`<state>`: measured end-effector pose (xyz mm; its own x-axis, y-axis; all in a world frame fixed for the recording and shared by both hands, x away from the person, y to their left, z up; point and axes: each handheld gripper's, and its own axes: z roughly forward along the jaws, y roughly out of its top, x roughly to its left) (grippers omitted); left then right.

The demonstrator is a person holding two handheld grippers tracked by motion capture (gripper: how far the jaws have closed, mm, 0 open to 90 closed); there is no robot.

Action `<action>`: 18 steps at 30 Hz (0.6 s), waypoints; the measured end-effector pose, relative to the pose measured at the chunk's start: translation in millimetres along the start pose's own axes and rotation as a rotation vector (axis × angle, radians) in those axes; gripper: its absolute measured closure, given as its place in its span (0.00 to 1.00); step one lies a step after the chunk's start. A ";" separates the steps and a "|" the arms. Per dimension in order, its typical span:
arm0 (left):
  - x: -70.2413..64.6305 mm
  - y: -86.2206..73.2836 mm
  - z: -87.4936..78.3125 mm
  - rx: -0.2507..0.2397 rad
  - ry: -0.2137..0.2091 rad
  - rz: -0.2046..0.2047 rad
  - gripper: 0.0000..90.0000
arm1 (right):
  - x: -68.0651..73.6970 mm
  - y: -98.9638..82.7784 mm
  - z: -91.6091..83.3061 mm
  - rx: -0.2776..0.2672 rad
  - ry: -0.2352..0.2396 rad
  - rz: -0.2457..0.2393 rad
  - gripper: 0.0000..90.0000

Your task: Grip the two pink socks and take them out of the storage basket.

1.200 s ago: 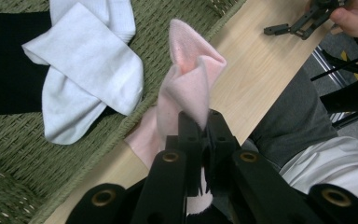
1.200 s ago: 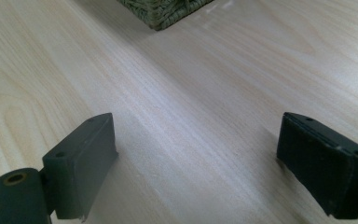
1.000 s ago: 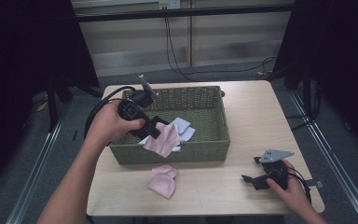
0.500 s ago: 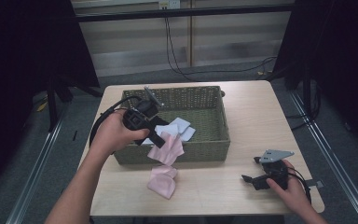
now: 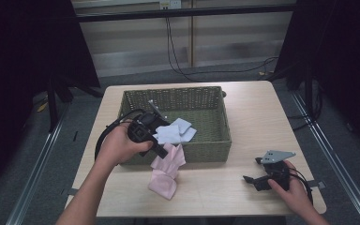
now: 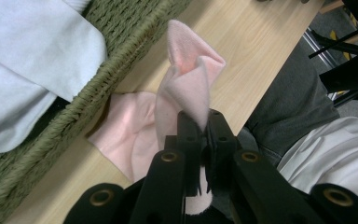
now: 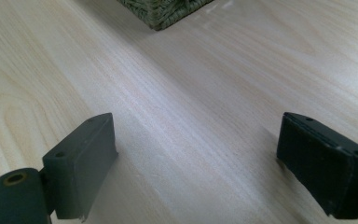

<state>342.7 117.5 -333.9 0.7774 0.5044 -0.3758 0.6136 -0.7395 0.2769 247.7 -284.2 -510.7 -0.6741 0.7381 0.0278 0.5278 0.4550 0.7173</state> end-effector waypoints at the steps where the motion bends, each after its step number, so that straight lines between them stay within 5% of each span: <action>1: 0.2 -0.7 1.9 -0.003 -0.002 -0.002 0.96 | 0.0 0.0 0.0 0.000 0.000 0.000 0.12; 18: 7.6 -10.5 34.3 0.016 0.001 -0.007 0.92 | 0.0 0.0 0.0 0.000 0.000 0.000 0.12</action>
<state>337.4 113.8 -370.1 0.7730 0.5100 -0.3772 0.6169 -0.7430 0.2597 247.7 -284.2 -510.7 -0.6741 0.7382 0.0278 0.5277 0.4549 0.7173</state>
